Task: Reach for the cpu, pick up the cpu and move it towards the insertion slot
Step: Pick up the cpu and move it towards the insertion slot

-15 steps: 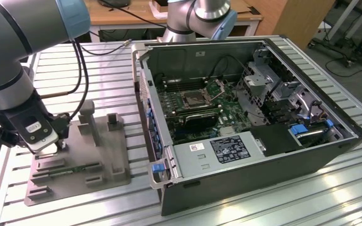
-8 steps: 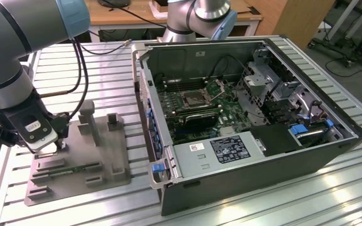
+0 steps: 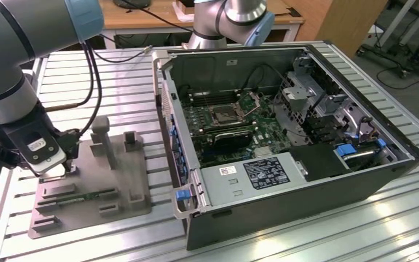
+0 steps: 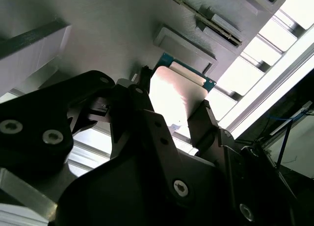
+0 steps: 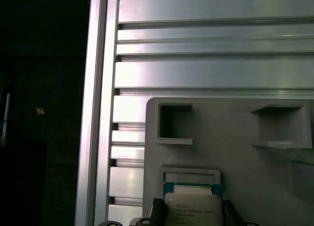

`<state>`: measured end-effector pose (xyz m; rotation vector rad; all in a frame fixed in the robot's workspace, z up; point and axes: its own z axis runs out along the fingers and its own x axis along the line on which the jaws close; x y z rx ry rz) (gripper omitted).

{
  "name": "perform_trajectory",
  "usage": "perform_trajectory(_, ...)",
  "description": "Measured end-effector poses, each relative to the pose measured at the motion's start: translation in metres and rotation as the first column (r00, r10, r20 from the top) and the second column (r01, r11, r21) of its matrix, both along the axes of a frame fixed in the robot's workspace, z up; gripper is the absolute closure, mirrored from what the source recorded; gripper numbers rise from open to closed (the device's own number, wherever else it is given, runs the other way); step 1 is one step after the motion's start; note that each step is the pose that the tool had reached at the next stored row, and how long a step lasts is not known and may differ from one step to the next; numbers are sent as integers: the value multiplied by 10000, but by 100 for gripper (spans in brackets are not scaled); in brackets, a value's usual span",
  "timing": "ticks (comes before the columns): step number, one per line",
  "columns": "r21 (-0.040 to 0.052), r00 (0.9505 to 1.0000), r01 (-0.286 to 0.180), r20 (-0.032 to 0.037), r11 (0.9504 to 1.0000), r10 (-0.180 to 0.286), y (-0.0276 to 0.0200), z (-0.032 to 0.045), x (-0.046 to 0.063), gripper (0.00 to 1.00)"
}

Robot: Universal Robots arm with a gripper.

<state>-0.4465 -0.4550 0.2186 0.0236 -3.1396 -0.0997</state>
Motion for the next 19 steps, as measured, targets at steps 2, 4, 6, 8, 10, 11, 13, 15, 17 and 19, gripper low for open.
perform_trajectory(2, 1, 10000, 0, 1, 10000, 0, 0, 7, 0, 45)
perform_trajectory(4, 1, 10000, 0, 0, 10000, 0, 0, 15, 0, 45)
perform_trajectory(6, 1, 10000, 0, 1, 10000, 0, 0, 22, 0, 45)
perform_trajectory(8, 0, 10000, 0, -1, 10000, 0, 0, 31, 0, 45)
perform_trajectory(10, 1, 10000, 0, 1, 10000, 0, 0, 38, 0, 45)
perform_trajectory(11, 1, 10000, 0, 1, 10000, 0, 0, 43, 0, 45)
perform_trajectory(13, 0, 10000, 1, -1, 10000, -1, 0, 53, 0, 45)
perform_trajectory(15, 0, 10000, 0, 0, 10000, 0, 0, 62, 0, 45)
perform_trajectory(17, 1, 10000, 1, 0, 10000, -1, 0, 69, 0, 45)
perform_trajectory(19, 0, 10000, 0, 0, 10000, 0, 0, 73, 0, 45)
